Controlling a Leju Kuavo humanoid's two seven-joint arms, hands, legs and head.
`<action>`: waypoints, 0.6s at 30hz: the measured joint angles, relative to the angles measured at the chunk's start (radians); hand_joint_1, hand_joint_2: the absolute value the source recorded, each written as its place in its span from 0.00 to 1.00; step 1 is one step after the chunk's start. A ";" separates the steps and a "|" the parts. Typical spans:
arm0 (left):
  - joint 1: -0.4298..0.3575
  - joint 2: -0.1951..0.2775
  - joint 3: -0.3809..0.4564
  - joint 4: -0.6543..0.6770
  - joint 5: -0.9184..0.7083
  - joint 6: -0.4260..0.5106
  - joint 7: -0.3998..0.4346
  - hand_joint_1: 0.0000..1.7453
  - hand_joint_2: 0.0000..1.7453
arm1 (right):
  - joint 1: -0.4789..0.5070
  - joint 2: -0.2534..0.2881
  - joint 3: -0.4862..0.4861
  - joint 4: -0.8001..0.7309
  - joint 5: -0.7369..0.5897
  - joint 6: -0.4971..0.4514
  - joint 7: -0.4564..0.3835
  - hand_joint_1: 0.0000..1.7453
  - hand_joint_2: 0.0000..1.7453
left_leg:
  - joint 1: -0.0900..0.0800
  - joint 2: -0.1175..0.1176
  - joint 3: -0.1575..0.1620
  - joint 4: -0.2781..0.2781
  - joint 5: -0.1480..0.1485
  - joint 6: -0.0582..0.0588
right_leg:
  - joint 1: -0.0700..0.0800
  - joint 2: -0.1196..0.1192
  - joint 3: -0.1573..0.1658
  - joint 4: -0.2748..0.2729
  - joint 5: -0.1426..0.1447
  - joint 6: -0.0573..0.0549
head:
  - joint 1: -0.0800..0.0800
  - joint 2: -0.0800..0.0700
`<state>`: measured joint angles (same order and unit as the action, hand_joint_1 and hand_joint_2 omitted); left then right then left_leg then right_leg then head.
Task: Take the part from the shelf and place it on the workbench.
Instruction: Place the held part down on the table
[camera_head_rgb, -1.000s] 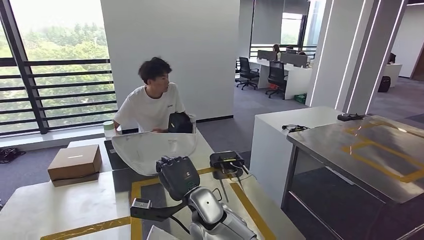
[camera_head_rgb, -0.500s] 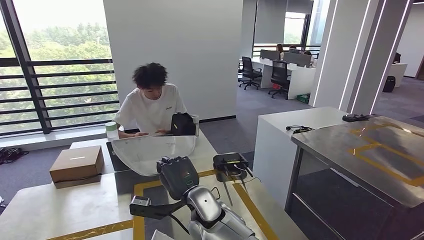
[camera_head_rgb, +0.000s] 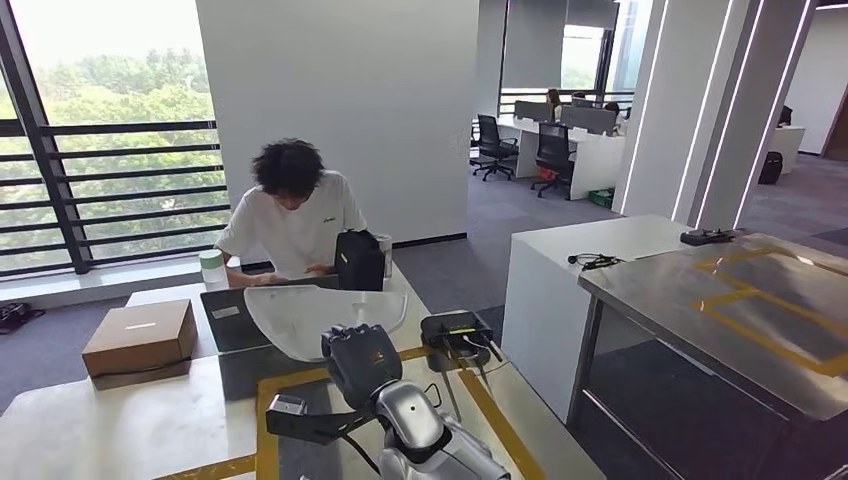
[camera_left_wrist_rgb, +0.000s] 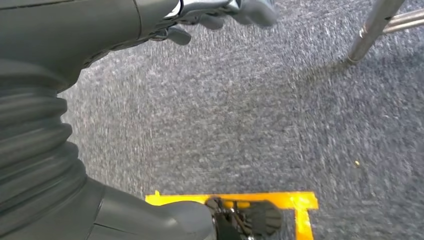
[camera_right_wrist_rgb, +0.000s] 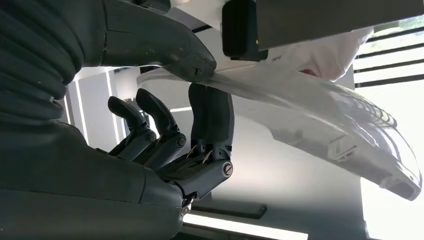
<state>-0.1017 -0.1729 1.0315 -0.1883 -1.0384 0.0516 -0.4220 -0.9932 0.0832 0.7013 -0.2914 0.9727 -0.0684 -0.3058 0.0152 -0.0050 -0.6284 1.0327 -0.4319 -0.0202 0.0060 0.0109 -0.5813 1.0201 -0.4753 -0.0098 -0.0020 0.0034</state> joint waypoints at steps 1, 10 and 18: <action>0.000 -0.001 0.000 0.000 0.000 0.002 -0.001 0.00 1.00 | 0.002 0.000 0.000 0.001 -0.001 0.001 0.000 0.91 1.00 | 0.001 -0.001 0.000 0.000 -0.001 0.007 | -0.001 0.000 0.001 -0.001 -0.001 0.005 | 0.002 0.000; 0.003 -0.005 0.000 0.000 -0.004 0.058 -0.027 0.00 1.00 | 0.059 -0.004 -0.011 0.013 -0.022 0.000 -0.002 0.91 1.00 | 0.007 -0.003 0.018 -0.005 -0.015 0.033 | -0.013 -0.005 -0.147 0.239 -0.063 0.035 | 0.009 0.000; 0.005 -0.004 0.000 0.000 -0.016 0.128 -0.056 0.00 1.00 | 0.113 -0.011 -0.030 0.020 -0.024 -0.005 -0.016 0.91 1.00 | 0.001 -0.001 0.032 -0.009 -0.029 0.021 | -0.005 -0.004 -0.039 -0.006 0.039 0.015 | 0.005 0.000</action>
<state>-0.0964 -0.1774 1.0312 -0.1884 -1.0539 0.1791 -0.4775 -0.8801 0.0726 0.6714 -0.2712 0.9483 -0.0732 -0.3213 0.0158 -0.0062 -0.5966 1.0238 -0.4609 0.0006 0.0014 0.0064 -0.6200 1.0141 -0.4363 0.0053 0.0033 0.0034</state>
